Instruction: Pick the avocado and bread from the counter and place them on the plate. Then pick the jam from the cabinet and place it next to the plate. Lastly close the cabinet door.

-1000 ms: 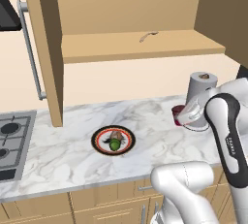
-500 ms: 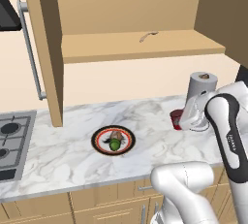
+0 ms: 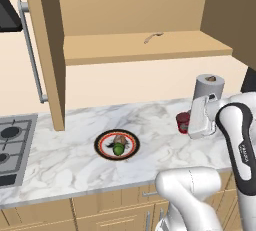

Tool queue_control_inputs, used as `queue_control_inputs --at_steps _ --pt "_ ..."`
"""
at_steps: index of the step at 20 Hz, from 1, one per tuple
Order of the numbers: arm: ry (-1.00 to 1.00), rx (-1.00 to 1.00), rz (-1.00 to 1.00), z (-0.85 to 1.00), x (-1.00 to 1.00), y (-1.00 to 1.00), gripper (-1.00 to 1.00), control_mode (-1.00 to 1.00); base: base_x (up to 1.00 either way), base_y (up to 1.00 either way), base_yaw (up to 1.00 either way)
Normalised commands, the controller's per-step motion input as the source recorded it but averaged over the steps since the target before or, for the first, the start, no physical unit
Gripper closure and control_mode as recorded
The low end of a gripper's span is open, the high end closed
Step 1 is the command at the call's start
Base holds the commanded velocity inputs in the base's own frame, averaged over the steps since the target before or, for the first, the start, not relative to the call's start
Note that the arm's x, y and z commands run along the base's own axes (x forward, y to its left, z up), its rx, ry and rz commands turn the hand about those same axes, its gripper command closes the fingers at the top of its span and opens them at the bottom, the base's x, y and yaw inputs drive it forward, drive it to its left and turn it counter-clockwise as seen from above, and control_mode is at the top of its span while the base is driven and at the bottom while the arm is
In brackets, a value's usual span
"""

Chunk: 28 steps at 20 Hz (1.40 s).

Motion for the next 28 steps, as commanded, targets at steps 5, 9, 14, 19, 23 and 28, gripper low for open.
queue_control_inputs --at_steps 5,9,14,19,23,28 --pt "-0.07 0.04 0.11 0.0 0.0 0.0 1.0 -1.0 0.0 0.0 0.0" --pt "0.0 0.12 0.18 0.01 0.0 -0.01 1.0 -1.0 0.0 0.0 0.0" --pt "0.0 0.12 0.23 0.0 0.0 -0.02 1.0 -1.0 0.0 0.0 0.0" --pt "0.0 0.09 0.24 0.0 0.06 0.0 1.0 -1.0 0.0 0.0 0.0" --pt "0.0 0.09 0.23 0.01 0.08 0.0 1.0 -1.0 0.0 0.0 0.0" --pt "0.0 0.03 0.18 0.0 0.3 0.0 1.0 -1.0 0.0 0.0 0.0"
